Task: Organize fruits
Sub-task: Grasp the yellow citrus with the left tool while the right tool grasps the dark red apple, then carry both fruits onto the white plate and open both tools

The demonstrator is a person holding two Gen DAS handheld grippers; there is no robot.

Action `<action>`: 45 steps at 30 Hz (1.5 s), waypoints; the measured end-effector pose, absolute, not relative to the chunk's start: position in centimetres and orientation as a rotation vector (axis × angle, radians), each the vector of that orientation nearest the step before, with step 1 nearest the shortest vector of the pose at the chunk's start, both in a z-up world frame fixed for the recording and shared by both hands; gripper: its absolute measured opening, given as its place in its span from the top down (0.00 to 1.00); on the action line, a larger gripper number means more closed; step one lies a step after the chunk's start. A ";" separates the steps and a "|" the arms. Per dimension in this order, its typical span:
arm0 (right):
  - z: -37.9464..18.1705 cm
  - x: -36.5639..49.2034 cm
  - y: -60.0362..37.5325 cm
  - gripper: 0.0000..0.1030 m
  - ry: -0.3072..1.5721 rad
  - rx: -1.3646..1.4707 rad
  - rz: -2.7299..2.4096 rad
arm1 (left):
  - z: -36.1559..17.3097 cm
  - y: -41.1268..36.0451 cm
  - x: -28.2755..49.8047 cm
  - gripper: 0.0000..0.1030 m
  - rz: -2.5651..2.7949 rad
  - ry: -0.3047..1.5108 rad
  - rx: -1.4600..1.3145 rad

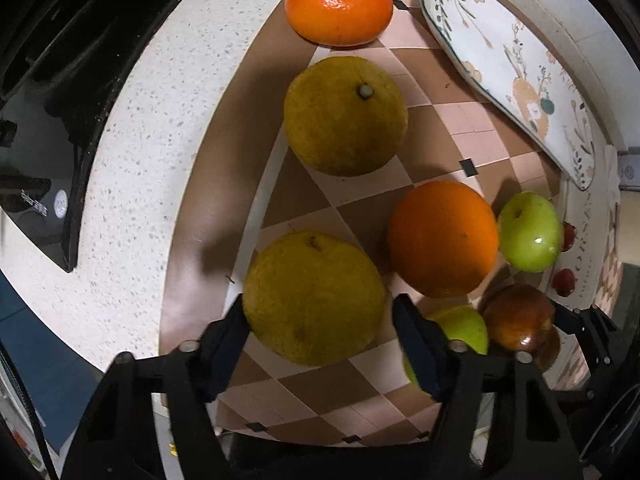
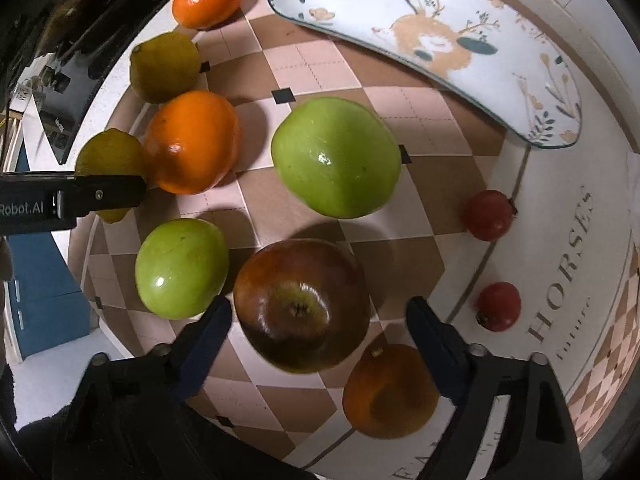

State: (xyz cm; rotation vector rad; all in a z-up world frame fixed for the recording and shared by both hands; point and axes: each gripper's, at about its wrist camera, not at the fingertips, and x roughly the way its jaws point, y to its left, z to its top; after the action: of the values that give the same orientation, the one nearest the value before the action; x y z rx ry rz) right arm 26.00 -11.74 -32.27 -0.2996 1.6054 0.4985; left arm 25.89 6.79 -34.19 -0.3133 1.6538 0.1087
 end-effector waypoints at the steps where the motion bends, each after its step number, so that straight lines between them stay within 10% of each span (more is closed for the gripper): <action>1: -32.8 26.0 -11.6 0.25 1.613 -0.284 0.506 | -34.2 6.7 25.7 0.41 0.105 1.649 -0.306; 24: -24.3 32.1 -17.6 0.35 1.420 0.117 0.417 | -18.8 3.1 32.6 0.42 -0.045 1.364 -0.326; 45: -32.1 50.3 -17.1 0.35 1.453 0.031 0.237 | -32.2 -2.2 50.8 0.41 -0.091 1.688 -0.389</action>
State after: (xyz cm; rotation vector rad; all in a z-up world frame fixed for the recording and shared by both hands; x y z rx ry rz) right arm 50.29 -17.11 -32.13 0.0310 1.4528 0.2372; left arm 50.78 -2.16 -32.18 -0.3893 1.6878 -0.0910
